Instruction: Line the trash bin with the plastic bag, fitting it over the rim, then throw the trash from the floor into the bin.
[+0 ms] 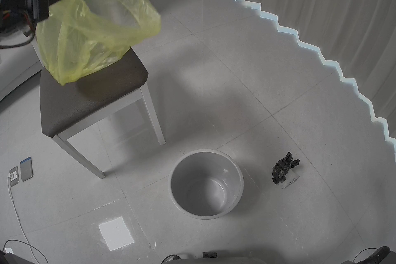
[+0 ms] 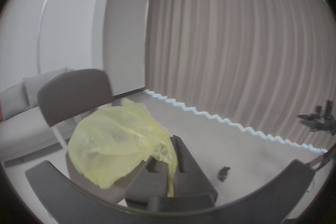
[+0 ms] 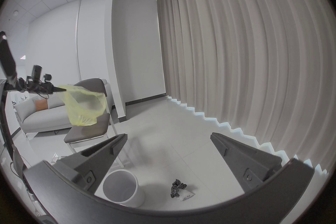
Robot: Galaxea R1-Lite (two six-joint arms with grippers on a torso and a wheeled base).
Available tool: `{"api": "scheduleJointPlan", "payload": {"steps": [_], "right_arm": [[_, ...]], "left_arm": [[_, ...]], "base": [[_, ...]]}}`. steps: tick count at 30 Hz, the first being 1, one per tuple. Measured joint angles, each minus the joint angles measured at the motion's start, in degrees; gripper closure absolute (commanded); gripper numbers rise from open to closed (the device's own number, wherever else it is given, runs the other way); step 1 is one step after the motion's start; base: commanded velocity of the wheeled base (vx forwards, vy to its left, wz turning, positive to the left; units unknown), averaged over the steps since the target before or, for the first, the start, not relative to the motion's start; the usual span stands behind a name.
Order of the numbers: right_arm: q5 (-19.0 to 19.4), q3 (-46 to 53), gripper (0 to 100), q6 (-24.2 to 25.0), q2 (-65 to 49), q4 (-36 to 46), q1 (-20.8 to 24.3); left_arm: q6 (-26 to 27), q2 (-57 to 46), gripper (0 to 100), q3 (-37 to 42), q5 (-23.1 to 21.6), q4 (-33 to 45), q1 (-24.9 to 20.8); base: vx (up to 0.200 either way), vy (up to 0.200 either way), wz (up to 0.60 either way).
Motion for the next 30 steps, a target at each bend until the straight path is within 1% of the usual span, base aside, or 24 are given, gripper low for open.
{"api": "scheduleJointPlan", "payload": {"steps": [6, 10, 12, 14, 17, 21, 25, 30], "right_arm": [[0.8, -8.3, 0, -0.4, 10.5, -0.3, 1.4], [1.5, -13.5, 0, -0.4, 17.6, -0.5, 3.2], [2.6, -15.5, 0, -0.4, 20.7, -0.5, 4.2], [4.0, -17.1, 0, -0.4, 23.3, -0.5, 5.1], [6.5, -18.3, 0, -0.4, 26.1, -0.6, 5.8], [9.5, -18.9, 0, -0.3, 28.6, -0.5, 6.2], [10.3, -18.9, 0, -0.3, 30.6, -0.5, 6.3], [10.8, -18.6, 0, -0.3, 33.4, -0.6, 6.2]], "left_arm": [[4.0, -2.8, 100, -7.4, 1.7, 13.1, -16.8], [7.3, -3.4, 100, -10.3, 2.3, 18.8, -26.1], [8.4, -3.3, 100, -10.7, 2.4, 20.3, -29.1], [9.1, -3.0, 100, -10.2, 2.4, 20.9, -30.9], [9.6, -2.4, 100, -8.0, 2.2, 21.1, -32.2], [9.9, -0.7, 100, -5.1, -0.3, 19.9, -32.7], [10.8, 1.6, 100, -4.4, -1.9, 19.4, -33.0], [11.8, 4.2, 100, -4.3, -2.2, 19.1, -34.7]], "base": [[0.000, 0.000, 0.00], [0.000, 0.000, 0.00], [0.000, 0.000, 0.00], [0.000, 0.000, 0.00], [0.000, 0.000, 0.00], [0.000, 0.000, 0.00], [0.000, 0.000, 0.00], [0.000, 0.000, 0.00]]}}
